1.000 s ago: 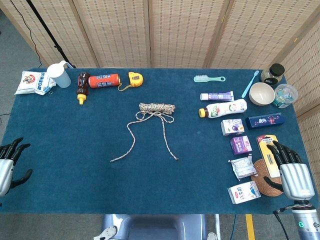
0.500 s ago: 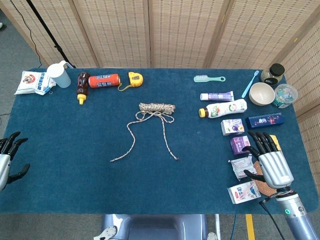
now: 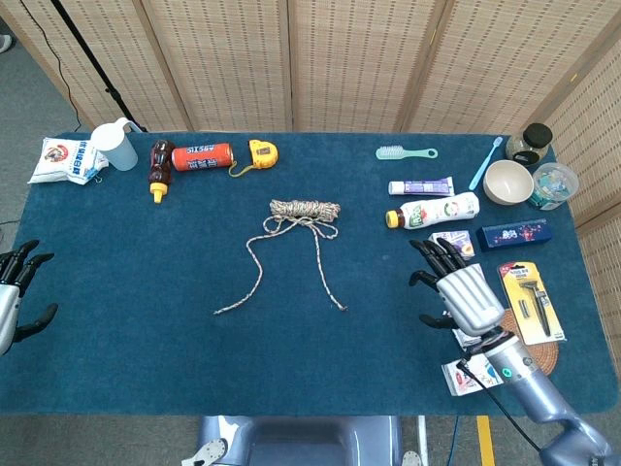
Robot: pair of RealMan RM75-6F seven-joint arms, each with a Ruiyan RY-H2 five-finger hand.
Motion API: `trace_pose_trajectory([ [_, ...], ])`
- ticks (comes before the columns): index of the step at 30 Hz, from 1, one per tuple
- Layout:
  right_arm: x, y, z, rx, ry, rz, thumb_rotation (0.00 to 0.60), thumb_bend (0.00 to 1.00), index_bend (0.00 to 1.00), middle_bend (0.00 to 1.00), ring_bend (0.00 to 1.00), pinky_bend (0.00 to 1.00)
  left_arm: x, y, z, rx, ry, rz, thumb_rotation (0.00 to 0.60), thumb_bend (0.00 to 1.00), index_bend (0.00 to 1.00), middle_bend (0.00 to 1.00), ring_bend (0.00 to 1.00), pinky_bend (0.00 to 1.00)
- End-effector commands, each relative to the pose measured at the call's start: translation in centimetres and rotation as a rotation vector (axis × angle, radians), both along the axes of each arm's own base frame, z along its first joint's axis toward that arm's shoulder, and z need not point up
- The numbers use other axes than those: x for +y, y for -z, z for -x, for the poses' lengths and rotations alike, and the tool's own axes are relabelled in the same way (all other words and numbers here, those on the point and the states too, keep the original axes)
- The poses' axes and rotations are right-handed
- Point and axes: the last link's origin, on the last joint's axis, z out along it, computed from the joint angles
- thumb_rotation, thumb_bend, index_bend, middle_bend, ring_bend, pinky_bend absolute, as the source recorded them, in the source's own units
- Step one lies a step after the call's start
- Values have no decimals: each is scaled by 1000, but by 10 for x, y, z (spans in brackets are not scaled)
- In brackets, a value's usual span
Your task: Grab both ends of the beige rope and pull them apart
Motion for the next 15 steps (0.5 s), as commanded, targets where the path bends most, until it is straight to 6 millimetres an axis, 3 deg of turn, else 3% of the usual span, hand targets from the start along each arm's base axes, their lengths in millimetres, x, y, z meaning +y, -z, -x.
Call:
trace_pose_trajectory([
  [1, -15, 11, -12, -7, -21, -32, 600, 156, 430, 58, 0, 0, 2, -1, -2, 2, 2, 2, 600, 252, 205, 121, 143, 147],
  [6, -33, 28, -25, -8, -29, -76, 600, 157, 484, 89, 0, 0, 7, -1, -3, 4, 3, 4, 600, 252, 205, 121, 143, 147],
  [15, -59, 62, -43, 22, -50, -146, 600, 190, 464, 89, 0, 0, 16, 1, -5, 9, 3, 16, 600, 252, 205, 121, 143, 147],
])
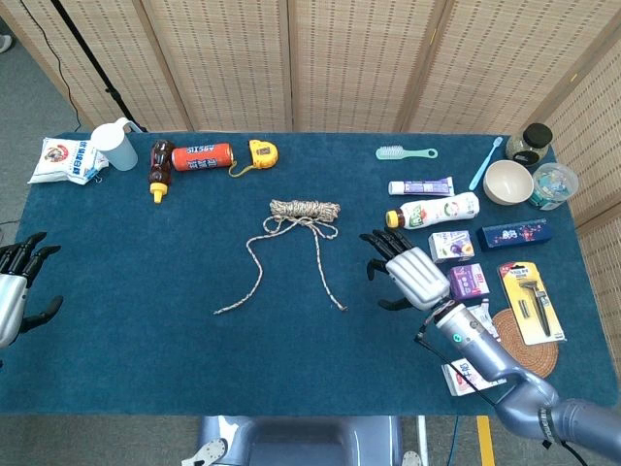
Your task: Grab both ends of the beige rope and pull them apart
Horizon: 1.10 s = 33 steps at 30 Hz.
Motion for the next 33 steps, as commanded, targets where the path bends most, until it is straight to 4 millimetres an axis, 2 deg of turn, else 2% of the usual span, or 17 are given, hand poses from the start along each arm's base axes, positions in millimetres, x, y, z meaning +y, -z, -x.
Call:
trace_pose_trajectory([
  [1, -10, 15, -7, 22, -10, -29, 600, 194, 460, 89, 0, 0, 2, 0, 0, 1, -4, 2, 600, 252, 206, 121, 143, 147],
  [14, -30, 53, -21, 119, -44, -96, 600, 423, 421, 81, 0, 0, 4, 1, 9, 14, -31, 12, 600, 252, 205, 121, 142, 147],
  [20, -29, 73, -22, 155, -56, -131, 600, 424, 423, 81, 0, 0, 4, 1, 10, 17, -30, 15, 600, 252, 205, 121, 142, 147],
  [33, -29, 95, -25, 207, -106, -152, 600, 425, 424, 81, 0, 0, 2, -1, 12, 12, -40, 14, 600, 252, 205, 120, 121, 147],
])
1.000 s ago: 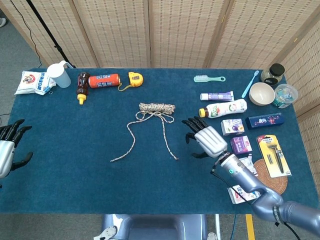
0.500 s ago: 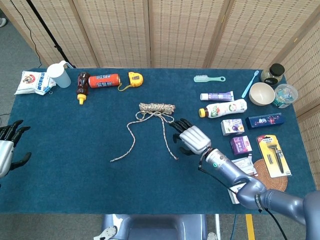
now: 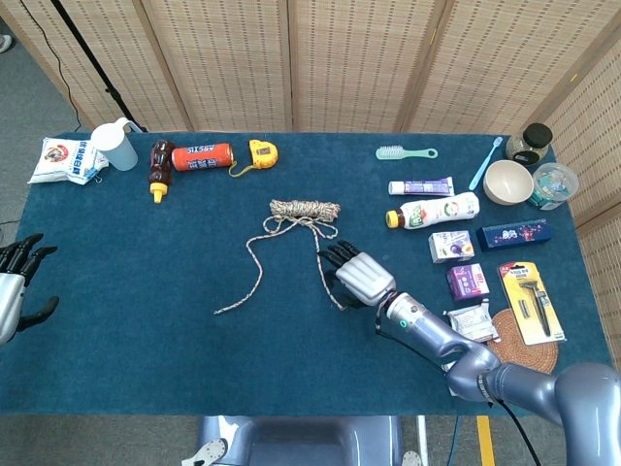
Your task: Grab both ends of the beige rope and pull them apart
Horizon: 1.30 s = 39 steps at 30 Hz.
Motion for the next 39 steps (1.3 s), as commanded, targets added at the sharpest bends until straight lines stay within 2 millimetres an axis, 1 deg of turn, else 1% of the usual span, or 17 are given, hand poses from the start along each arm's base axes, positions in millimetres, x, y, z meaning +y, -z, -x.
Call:
trace_pose_trajectory([
  [1, 1, 6, -1, 15, -13, -16, 600, 425, 423, 81, 0, 0, -1, -1, 0, -3, -2, 0, 600, 252, 205, 120, 120, 147],
  [9, 4, 18, -5, 35, -44, -36, 600, 426, 411, 81, 0, 0, -6, -3, 4, -4, -21, 6, 600, 252, 205, 119, 118, 147],
  [13, 3, 21, -3, 47, -49, -36, 600, 426, 408, 81, 0, 0, -8, -4, 5, -9, -24, 5, 600, 252, 205, 118, 117, 147],
  [22, 3, 21, 5, 76, -69, -30, 600, 426, 403, 81, 0, 0, -8, -3, 3, -22, -26, 18, 600, 252, 205, 114, 117, 147],
  [39, 6, 20, 12, 123, -93, -28, 600, 426, 382, 76, 0, 0, -8, -3, 0, -29, -23, 26, 600, 252, 203, 113, 117, 147],
])
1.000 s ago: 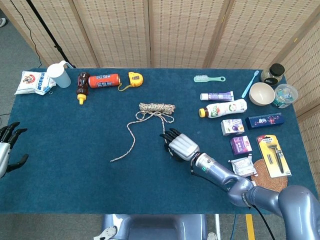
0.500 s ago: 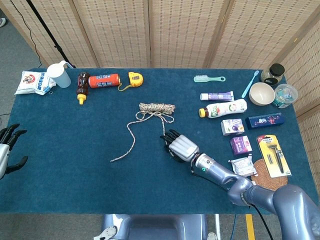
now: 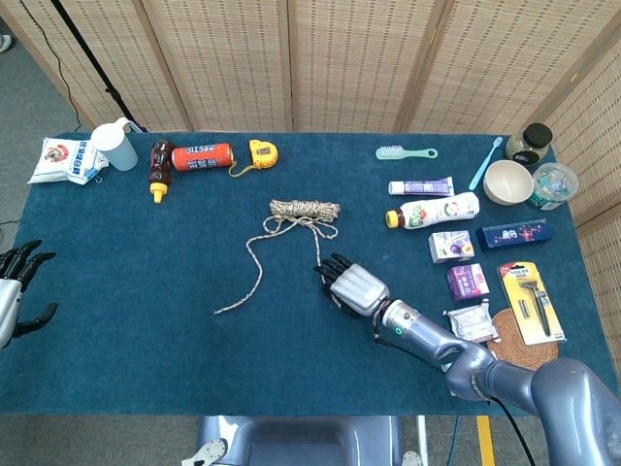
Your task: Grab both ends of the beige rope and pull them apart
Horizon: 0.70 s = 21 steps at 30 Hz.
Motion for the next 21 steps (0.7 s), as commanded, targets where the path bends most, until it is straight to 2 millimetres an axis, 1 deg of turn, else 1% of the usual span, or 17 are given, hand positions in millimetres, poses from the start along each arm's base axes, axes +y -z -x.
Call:
trace_pose_trajectory([
  [1, 0, 0, 2, 10, -4, 2, 600, 426, 382, 76, 0, 0, 0, 0, 0, -1, -1, 0, 600, 252, 203, 113, 117, 147],
  [10, -5, -6, 10, 32, -3, 22, 600, 426, 380, 76, 0, 0, 0, 1, -2, 2, 3, 3, 600, 252, 203, 113, 117, 147],
  [21, -1, -5, 12, 26, -3, 14, 600, 427, 449, 107, 17, 0, 0, 0, -6, -3, 12, 4, 600, 252, 199, 107, 109, 147],
])
